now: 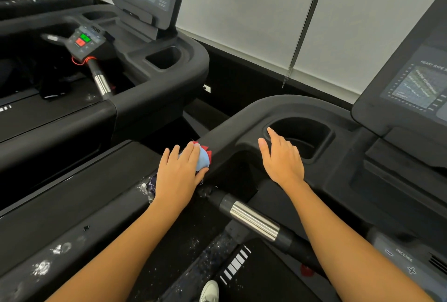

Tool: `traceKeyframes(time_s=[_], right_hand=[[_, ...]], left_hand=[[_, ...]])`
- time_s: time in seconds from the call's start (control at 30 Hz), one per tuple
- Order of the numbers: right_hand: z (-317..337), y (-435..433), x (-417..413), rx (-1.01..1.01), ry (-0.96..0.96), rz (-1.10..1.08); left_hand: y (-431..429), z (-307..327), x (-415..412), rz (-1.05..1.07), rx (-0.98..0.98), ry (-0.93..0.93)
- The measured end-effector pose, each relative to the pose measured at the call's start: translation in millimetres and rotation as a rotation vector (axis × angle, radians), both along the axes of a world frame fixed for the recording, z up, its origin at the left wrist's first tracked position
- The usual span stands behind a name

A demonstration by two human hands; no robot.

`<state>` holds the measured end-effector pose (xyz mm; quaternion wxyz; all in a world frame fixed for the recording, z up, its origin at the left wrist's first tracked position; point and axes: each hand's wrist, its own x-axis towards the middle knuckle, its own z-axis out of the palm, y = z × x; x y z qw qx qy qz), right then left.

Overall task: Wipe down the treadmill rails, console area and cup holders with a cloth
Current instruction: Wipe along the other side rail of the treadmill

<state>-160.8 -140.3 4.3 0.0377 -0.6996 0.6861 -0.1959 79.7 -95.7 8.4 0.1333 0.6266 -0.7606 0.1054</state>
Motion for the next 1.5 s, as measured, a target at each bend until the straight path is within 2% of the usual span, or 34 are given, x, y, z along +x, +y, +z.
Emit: traceKeyframes(time_s=[0.1, 0.2, 0.3, 0.37, 0.47, 0.53, 0.63, 0.7, 0.8, 0.9, 0.97, 1.03, 1.07, 1.17, 1.27, 1.37, 1.5], right_hand=[[1.3, -1.6, -0.3, 0.021, -0.087, -0.005], [4.1, -0.5, 3.2, -0.043, -0.294, -0.007], [14.4, 15.6, 20.9, -0.083, -0.504, 0.038], [25.3, 34.3, 39.4, -0.033, -0.659, 0.088], [40.4, 69.4, 64.7, 0.072, -0.903, 0.188], [44.4, 92.6, 75.4, 0.109, -0.98, 0.27], [40.4, 116.3, 84.9, 0.228, -1.025, 0.391], [37.2, 124.6, 88.0, 0.335, -1.101, 0.451], [34.8, 131.1, 87.8, 0.484, -1.226, 0.454], [32.4, 133.2, 91.5, 0.567, -1.247, 0.414], [28.8, 128.5, 98.0, 0.536, -1.212, 0.371], [28.2, 121.9, 107.5, 0.479, -1.176, 0.363], [28.5, 117.0, 112.1, 0.442, -1.153, 0.358], [31.9, 99.2, 124.9, 0.281, -1.038, 0.391], [30.9, 77.5, 135.5, 0.108, -0.838, 0.442], [29.1, 60.0, 141.5, -0.019, -0.713, 0.486], [16.0, 50.6, 159.5, -0.033, -0.448, 0.571]], left_hand=[[9.6, 1.8, 4.0, 0.012, -0.03, 0.035], [15.3, 12.2, 2.8, 0.042, -0.028, 0.218], [25.4, 32.1, -5.0, 0.063, 0.033, 0.526], [35.7, 46.2, -16.3, 0.078, 0.069, 0.763], [49.8, 59.0, -37.1, 0.113, 0.203, 1.242], [56.3, 57.1, -46.5, 0.146, 0.283, 1.447], [67.3, 50.7, -60.2, 0.147, 0.397, 1.609], [76.6, 50.6, -67.9, 0.126, 0.453, 1.652], [90.2, 52.5, -69.9, 0.103, 0.491, 1.76], [98.2, 52.3, -57.5, 0.062, 0.53, 1.861], [100.2, 50.6, -45.3, 0.038, 0.538, 1.809], [99.9, 48.8, -32.6, 0.068, 0.446, 1.636], [99.7, 47.6, -24.5, 0.103, 0.345, 1.488], [105.3, 44.8, 9.6, 0.252, 0.047, 0.865], [110.3, 27.7, 53.7, 0.342, 0.007, 0.462], [114.3, 17.7, 80.3, 0.39, 0.105, 0.287], [117.9, 13.6, 96.1, 0.351, 0.194, 0.186]])
